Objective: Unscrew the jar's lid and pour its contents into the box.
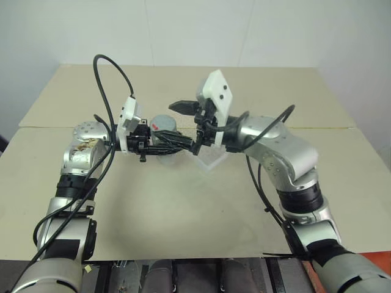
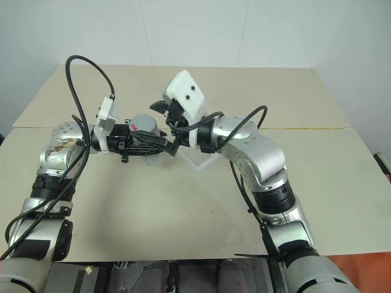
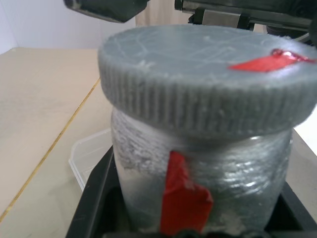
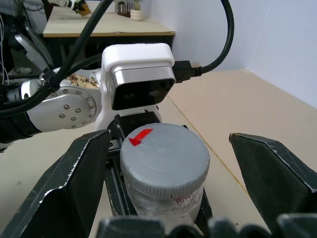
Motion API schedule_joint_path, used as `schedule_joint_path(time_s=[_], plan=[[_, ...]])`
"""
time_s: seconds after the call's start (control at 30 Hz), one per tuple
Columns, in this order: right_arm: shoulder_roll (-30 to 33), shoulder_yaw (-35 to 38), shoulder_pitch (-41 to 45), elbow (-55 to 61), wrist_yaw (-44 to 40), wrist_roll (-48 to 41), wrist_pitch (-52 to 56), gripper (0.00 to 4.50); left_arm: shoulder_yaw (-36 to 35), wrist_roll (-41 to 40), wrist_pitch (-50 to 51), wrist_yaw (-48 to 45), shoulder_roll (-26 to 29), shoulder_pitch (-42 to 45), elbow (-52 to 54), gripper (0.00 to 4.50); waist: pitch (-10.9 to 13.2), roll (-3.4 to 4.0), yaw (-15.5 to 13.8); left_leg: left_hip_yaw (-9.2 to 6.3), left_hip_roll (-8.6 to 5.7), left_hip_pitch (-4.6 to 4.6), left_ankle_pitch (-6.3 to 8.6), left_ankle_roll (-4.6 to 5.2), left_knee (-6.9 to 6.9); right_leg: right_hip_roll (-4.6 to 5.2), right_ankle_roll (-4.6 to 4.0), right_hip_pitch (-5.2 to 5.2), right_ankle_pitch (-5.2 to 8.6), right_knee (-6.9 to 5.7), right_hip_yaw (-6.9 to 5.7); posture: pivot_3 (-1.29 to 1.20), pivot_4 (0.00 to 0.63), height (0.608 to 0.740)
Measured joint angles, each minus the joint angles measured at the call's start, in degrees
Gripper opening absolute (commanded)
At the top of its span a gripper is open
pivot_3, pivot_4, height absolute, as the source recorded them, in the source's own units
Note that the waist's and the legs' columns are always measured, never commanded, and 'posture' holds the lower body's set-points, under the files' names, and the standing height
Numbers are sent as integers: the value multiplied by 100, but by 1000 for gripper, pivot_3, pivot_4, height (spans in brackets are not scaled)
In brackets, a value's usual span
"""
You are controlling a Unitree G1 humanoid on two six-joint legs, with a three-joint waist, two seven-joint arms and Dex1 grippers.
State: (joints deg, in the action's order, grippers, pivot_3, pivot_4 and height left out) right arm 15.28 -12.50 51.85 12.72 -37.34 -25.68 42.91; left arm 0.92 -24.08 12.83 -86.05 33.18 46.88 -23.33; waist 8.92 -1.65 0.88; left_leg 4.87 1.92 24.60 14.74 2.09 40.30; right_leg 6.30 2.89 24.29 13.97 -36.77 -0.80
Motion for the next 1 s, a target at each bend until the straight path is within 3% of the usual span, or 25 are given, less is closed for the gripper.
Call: schedule_joint_path(time_s=[0.3, 0.4, 0.5, 0.53, 1.0], plan=[[-268, -58, 86, -287, -17, 187, -11, 4466, 0, -3, 4, -6, 28, -1, 18, 1925, 0, 0, 8, 0, 0, 0, -1, -1, -1, 0, 0, 1, 0, 0, 0, 0, 150, 740], [-315, -59, 109, -375, -35, 193, -12, 3922, 0, -3, 5, -7, 44, -6, 25, 1925, 0, 0, 8, 0, 0, 0, -1, -1, 0, 0, 0, 1, 0, 0, 0, 0, 150, 740], [-380, -69, 123, -428, -97, 197, -22, 2862, -8, -10, 10, 2, 57, -7, 34, 1925, 0, 0, 11, 0, 0, 0, -1, -1, -1, 0, 0, 1, 0, 0, 0, 0, 150, 740], [-402, -69, 124, -432, -99, 200, -22, 2770, -10, -10, 15, 4, 72, -8, 37, 1925, 0, 0, 13, -1, 0, 0, -1, -1, -1, 0, 0, 1, 0, 0, 0, 0, 150, 740], [-240, -53, 350, -436, -171, -14, 96, 2769, -86, -176, 244, 14, 122, -101, 297, 1925, 0, 0, 14, -1, 1, 0, -1, -2, -2, 0, 0, 2, 0, 0, -1, 0, 150, 740]])
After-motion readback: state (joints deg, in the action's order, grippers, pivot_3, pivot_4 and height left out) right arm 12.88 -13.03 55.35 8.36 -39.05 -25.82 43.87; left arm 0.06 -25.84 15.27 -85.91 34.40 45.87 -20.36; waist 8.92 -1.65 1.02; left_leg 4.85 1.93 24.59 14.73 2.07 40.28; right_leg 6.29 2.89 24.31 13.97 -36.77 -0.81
